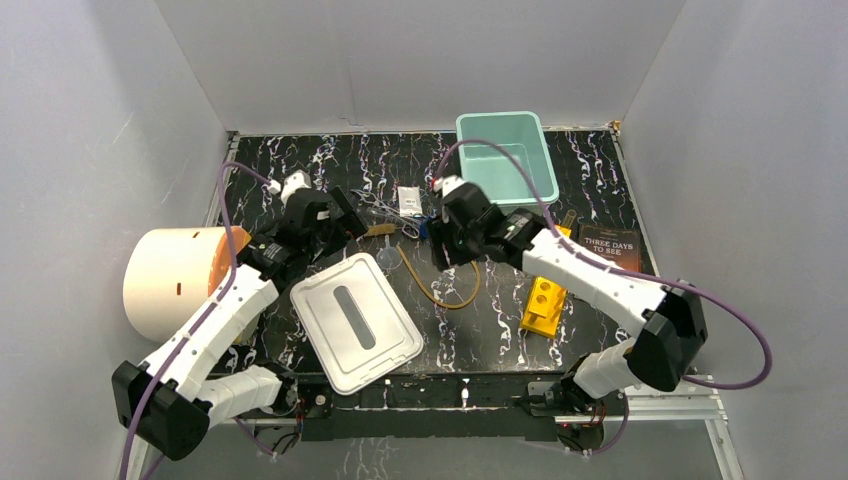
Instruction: Organize the chemistry lab equipment
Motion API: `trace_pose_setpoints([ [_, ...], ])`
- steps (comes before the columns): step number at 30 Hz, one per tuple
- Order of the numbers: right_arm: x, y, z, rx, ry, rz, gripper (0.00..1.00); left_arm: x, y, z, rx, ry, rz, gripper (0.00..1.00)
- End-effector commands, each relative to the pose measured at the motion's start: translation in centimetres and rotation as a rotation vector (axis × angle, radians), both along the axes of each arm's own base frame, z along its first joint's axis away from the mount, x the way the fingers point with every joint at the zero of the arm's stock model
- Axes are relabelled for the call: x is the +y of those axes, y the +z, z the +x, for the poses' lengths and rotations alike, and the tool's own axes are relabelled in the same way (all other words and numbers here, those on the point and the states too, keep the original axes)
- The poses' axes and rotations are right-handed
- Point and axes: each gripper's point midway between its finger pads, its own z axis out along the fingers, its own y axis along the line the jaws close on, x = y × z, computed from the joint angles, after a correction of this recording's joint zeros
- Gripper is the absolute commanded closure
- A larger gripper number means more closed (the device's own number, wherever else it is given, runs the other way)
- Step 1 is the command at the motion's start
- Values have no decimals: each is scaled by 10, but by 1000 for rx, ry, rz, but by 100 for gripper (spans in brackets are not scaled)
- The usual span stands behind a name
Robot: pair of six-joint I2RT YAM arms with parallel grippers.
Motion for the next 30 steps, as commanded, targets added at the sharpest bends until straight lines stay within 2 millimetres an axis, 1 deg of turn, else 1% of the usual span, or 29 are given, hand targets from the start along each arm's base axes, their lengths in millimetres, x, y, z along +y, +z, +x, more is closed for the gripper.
trace_pose_setpoints([
  [1,18,-25,-10,41,10,31,32,13,9,-5,-27,51,-9,2],
  [3,26,-37,-13,69,29,34,32,15,12,-4,-30,58,-6,2],
  [6,46,-39,-7,64,56,73,32,23,13,-4,-28,93,19,2],
  [7,53,-37,-2,59,56,86,32,28,13,-4,-26,120,30,3],
  [8,64,-30,5,46,59,109,32,34,14,-5,-19,153,43,4],
  [11,95,-22,20,-1,93,131,32,51,14,-11,3,250,63,6],
  [12,104,-22,25,-11,103,126,32,55,15,-13,5,269,68,6],
  [15,121,-29,41,-17,78,95,35,64,18,-19,10,307,78,6],
  [18,133,-37,54,-20,53,78,41,70,21,-23,4,331,76,5],
  [19,134,-44,58,-15,38,63,42,70,21,-25,4,333,73,5],
  [20,136,-43,62,-22,28,62,45,70,21,-26,2,332,69,4],
  [23,143,-53,70,-33,28,49,51,68,17,-28,9,320,59,4],
  [26,144,-62,81,-62,11,11,53,66,13,-29,18,311,52,4],
  [30,146,-68,93,-93,-5,-24,55,63,9,-29,24,293,51,3],
])
